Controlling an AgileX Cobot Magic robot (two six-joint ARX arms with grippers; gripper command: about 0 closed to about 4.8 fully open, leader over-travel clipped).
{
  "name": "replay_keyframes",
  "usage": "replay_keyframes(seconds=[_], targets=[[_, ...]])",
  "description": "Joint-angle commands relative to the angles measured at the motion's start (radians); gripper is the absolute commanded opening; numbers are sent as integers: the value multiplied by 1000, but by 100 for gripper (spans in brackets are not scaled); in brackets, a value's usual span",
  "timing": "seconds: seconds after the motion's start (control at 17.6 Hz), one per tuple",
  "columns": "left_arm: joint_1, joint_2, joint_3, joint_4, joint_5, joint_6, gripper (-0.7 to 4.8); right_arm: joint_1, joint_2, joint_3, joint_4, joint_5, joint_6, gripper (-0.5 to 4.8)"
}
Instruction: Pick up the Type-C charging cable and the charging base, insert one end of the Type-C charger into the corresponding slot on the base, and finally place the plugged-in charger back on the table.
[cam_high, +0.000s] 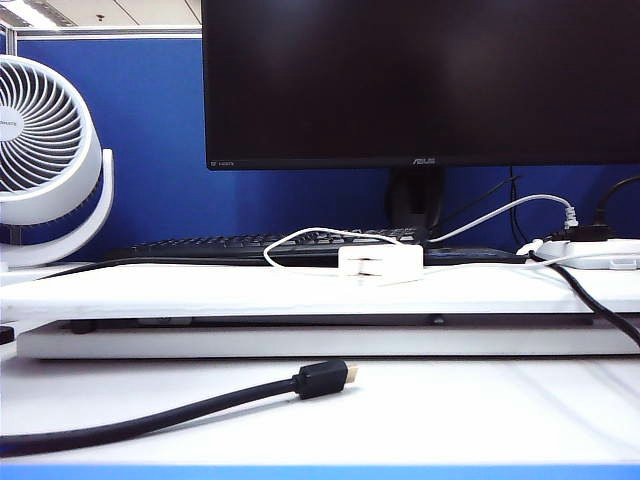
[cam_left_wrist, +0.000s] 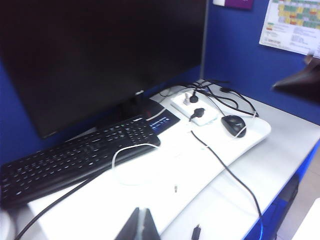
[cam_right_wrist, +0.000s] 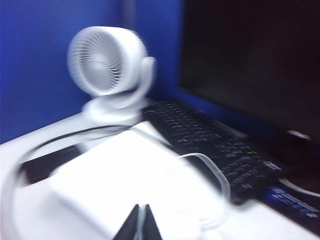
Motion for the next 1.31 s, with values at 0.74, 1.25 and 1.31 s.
replay_keyframes(seconds=[0.74,1.25,1.31], targets=[[-1,-150,-183,-61,-9,-50,-5,0,-101,-703,218,399,142,-5],[-1,-150,-472,309,125,-47,-5,0,-100,-721,203,409,156,-5],[-1,-150,-537,391,148,-50,-5,0,-101,-721,203,407,156,-5]])
